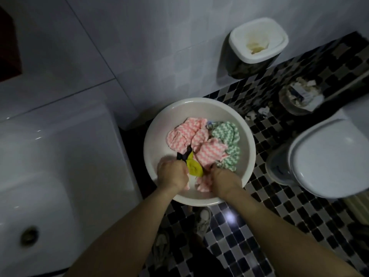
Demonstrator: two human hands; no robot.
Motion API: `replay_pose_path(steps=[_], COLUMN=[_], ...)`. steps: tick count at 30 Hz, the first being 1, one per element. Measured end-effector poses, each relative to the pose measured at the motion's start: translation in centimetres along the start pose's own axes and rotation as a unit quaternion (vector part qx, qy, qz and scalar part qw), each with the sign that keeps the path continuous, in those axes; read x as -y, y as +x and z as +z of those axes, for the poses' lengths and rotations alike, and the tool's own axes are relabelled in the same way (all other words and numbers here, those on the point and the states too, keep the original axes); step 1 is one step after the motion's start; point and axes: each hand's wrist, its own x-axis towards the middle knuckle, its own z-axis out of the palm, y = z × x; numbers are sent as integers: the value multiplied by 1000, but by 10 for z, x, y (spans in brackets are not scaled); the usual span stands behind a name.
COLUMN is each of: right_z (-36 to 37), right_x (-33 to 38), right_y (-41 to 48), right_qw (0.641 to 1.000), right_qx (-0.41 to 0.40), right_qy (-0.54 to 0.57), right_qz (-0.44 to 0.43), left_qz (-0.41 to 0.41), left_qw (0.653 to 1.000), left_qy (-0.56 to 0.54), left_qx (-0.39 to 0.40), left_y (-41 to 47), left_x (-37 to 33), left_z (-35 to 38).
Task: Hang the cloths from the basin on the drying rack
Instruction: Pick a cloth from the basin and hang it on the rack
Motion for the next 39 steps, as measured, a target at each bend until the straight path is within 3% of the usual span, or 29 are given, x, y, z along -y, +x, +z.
replay_pose_path(steps=[3,4,6,8,9,10,12,15,17,22,25,28,32,39], right_z=[-17,-25,-43,-53,-55,-57,-56,-54,-54,-53,-62,-79,-118,-186], right_x=[-8,-10,-13,-18,-22,-25,-32,-38,-41,-39,-28,-23,-19,-6], right_y=[-5,-10,-20,-26,-26,-26,-25,-24,-24,-28,-35,-42,-62,-106], right_qw=[971,931,798,669,627,598,575,582,605,718,791,861,881,847], right_qx=[13,31,60,56,46,37,12,-4,-14,-40,-48,-51,-9,-35], right_qy=[240,363,598,736,771,792,807,804,790,692,609,496,445,448], right_qz=[-7,5,46,88,105,120,136,120,102,67,-35,-100,-163,-286], left_qz=[-55,-73,-100,-111,-110,-110,-120,-163,-157,-114,-48,53,146,267], left_qw=[961,931,898,921,941,958,973,959,961,960,942,938,933,911], left_qy=[-263,-351,-425,-372,-318,-262,-192,-213,-218,-251,-329,-340,-328,-311], left_qx=[-59,-67,-62,-44,-36,-18,40,95,60,-53,-44,-29,-2,48], left_y=[4,7,11,19,21,22,21,14,14,16,8,0,-22,-56], left_x=[-4,-7,-13,-15,-15,-15,-20,-21,-19,-19,-34,-50,-71,-93], left_z=[-10,-13,-19,-16,-14,-12,-9,-7,-6,-11,-33,-69,-135,-202])
